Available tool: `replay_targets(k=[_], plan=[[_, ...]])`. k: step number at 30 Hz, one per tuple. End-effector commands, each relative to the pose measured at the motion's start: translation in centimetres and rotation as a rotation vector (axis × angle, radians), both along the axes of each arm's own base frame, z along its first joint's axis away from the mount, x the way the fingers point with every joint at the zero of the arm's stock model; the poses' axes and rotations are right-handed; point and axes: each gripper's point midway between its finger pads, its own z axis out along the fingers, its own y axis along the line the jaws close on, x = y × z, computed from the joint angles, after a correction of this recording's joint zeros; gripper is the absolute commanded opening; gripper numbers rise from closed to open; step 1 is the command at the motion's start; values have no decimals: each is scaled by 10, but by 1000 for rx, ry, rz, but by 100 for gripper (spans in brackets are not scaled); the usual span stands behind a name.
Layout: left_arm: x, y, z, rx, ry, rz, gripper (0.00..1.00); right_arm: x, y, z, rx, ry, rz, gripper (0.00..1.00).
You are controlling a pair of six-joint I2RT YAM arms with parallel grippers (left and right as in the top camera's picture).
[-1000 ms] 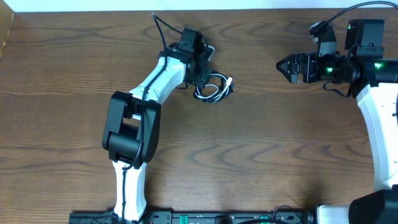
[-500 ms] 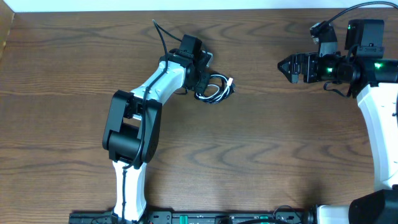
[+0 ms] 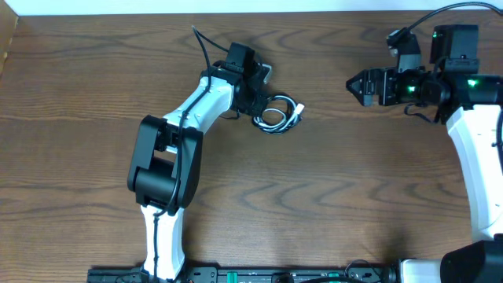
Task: Untangle cables
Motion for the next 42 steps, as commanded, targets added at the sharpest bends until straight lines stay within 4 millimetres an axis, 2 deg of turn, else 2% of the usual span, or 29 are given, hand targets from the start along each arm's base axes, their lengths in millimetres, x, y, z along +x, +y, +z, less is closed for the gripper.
replay_targets(k=[1,4,7,10,13,18,21,23,28,34,37,42], plan=[[-2,-28,93,-215,-96,-20,7,2,12,11,12,-23,15,99],[-6,-31,134,-283,-131,13,8,3,22,13,17,-39,32,99],[-14,-31,163,-323,-162,15,7,4,33,17,19,-61,58,99],[-20,-33,179,-351,-182,-3,8,4,40,18,20,-72,75,99],[-25,-37,188,-384,-181,-26,7,3,46,18,21,-72,89,99],[-31,-42,192,-419,-163,-54,7,1,52,18,26,-65,92,99],[-38,-49,197,-462,-153,-105,8,2,50,17,15,-67,85,92],[-43,-53,200,-494,-140,-136,7,4,47,15,-2,-67,72,83],[-54,-58,205,-535,-133,-207,7,11,47,9,-6,-64,69,76],[-63,-54,193,-473,-183,-324,7,28,54,10,79,-59,8,76],[-56,-49,182,-413,-206,-313,8,33,55,3,140,11,-73,74],[-38,-33,160,-227,-267,-257,7,36,69,-29,206,180,-182,54]])
